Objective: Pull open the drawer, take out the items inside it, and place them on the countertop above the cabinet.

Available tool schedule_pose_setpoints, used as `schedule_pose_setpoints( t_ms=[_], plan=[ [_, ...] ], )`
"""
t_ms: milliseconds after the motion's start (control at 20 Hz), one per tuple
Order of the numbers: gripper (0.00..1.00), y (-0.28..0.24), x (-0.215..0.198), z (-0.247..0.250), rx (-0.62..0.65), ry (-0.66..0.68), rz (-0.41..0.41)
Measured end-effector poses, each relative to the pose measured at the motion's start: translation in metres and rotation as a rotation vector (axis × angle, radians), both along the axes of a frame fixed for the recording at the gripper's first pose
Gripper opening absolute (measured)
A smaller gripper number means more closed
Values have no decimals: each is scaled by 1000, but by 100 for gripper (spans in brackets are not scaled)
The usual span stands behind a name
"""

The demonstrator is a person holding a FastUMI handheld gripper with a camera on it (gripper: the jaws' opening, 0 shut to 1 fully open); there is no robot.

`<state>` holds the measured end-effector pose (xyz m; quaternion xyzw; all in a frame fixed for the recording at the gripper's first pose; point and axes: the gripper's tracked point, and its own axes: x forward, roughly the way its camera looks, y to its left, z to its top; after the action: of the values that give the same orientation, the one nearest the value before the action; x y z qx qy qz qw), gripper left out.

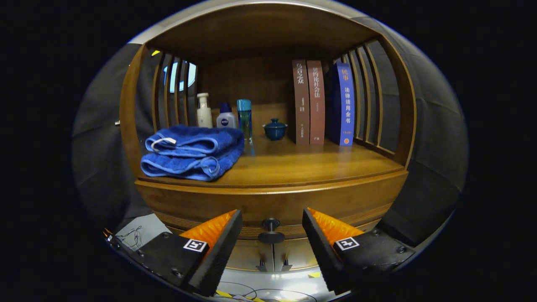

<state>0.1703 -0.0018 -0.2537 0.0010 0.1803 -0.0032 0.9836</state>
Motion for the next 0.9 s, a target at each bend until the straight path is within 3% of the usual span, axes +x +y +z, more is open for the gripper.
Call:
schedule_pose_setpoints(
  t_ms=[150, 450, 600, 650, 900],
  plan=[
    [92, -1, 7, -28, -25, 49, 1],
    [45, 0, 12, -39, -49, 72, 9],
    [38, 0, 14, -44, -54, 78, 13],
    [25, 0, 13, -41, -62, 77, 14],
    [25, 1, 13, -41, -57, 87, 19]
  ],
)
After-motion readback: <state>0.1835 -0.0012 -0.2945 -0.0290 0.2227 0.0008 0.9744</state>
